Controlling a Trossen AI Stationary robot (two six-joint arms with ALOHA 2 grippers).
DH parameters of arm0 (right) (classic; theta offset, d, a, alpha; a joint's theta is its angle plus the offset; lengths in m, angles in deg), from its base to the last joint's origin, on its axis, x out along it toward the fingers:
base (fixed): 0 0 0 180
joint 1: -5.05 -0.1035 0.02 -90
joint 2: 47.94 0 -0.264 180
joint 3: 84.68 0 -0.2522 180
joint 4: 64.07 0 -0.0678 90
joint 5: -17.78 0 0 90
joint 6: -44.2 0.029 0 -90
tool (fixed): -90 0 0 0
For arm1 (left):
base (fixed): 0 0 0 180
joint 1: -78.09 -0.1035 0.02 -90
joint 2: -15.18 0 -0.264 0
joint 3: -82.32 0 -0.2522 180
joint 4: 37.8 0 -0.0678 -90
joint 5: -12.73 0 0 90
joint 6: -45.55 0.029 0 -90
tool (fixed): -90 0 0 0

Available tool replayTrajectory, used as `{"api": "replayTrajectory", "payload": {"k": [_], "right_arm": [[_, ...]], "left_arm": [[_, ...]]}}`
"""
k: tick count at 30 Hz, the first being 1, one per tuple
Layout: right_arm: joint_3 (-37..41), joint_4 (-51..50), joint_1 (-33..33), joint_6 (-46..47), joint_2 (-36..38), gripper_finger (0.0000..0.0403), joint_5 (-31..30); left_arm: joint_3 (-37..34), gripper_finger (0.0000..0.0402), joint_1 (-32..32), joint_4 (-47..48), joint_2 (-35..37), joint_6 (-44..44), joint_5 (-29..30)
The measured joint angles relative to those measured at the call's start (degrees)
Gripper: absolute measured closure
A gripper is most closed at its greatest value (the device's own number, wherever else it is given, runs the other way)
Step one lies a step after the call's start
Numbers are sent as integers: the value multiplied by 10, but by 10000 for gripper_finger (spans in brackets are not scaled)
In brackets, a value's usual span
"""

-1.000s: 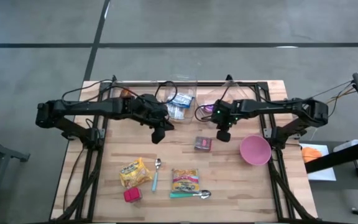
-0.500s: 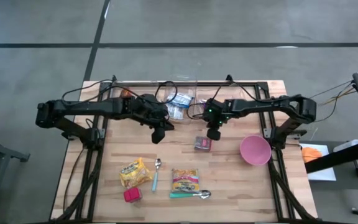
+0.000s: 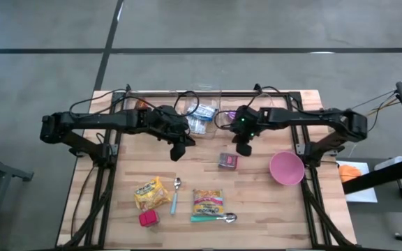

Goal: Pick & Place Food Item
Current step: Put the top red seasoning can into the left transparent bin

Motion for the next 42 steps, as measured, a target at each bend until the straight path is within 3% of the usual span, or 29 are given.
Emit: {"api": "replayTrajectory", "payload": {"k": [3, 7, 14, 21, 27, 33, 42], "right_arm": [[0, -15, -15, -2, 18, 355, 39], [0, -23, -53, -34, 27, 282, 40], [1, -22, -108, -8, 19, 144, -87], [1, -22, -128, 56, 18, 50, -91], [1, -20, -163, 68, 9, 30, -100], [2, -12, -200, 71, -27, 29, -164], [0, 12, -207, 103, -101, 29, -184]], "left_arm": [[0, 353, 0, 0, 0, 0, 0], [0, 353, 0, 0, 0, 2, 0], [0, 353, 0, 2, 0, 2, 0], [0, 353, 0, 14, 0, 2, 0], [0, 353, 0, 14, 0, 2, 0], [0, 353, 0, 14, 0, 1, 0], [0, 353, 1, 17, 0, -9, 0]]}}
